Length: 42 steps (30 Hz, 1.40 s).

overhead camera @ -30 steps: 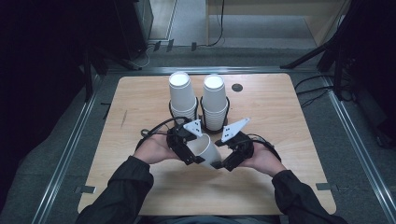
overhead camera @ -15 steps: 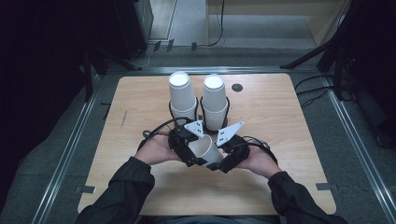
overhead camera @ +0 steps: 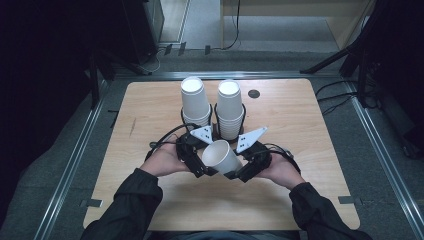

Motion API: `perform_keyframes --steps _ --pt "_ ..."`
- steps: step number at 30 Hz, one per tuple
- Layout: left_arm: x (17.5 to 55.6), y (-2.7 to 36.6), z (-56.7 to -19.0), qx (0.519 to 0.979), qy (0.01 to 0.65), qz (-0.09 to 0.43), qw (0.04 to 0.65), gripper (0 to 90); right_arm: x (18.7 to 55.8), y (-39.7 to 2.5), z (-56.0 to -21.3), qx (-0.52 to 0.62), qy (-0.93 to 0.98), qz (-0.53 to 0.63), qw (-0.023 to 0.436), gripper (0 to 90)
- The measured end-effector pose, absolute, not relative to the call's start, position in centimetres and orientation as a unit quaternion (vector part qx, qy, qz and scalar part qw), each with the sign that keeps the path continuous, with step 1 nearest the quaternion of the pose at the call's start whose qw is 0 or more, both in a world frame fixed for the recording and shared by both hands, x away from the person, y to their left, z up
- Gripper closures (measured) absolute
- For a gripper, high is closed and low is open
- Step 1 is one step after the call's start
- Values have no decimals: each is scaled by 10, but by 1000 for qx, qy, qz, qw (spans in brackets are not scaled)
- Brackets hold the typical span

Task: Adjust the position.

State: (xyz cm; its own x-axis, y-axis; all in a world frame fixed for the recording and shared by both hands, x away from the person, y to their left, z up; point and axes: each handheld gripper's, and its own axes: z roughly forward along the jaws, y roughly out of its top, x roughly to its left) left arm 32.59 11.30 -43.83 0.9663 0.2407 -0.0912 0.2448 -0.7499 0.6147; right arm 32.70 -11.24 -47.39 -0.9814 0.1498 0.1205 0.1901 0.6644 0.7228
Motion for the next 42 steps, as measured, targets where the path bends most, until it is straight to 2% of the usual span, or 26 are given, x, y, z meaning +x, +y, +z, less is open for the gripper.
perform_keyframes --steps 15,26,42 --pt "328 132 -441 920 168 2 353 11 332 -133 -462 -119 -900 -419 5 225" --pt "331 145 -443 889 202 3 411 13 334 -141 -454 -145 -890 -433 -16 225" --pt "325 127 -437 861 199 -12 468 12 333 -133 -454 -129 -880 -457 4 224"
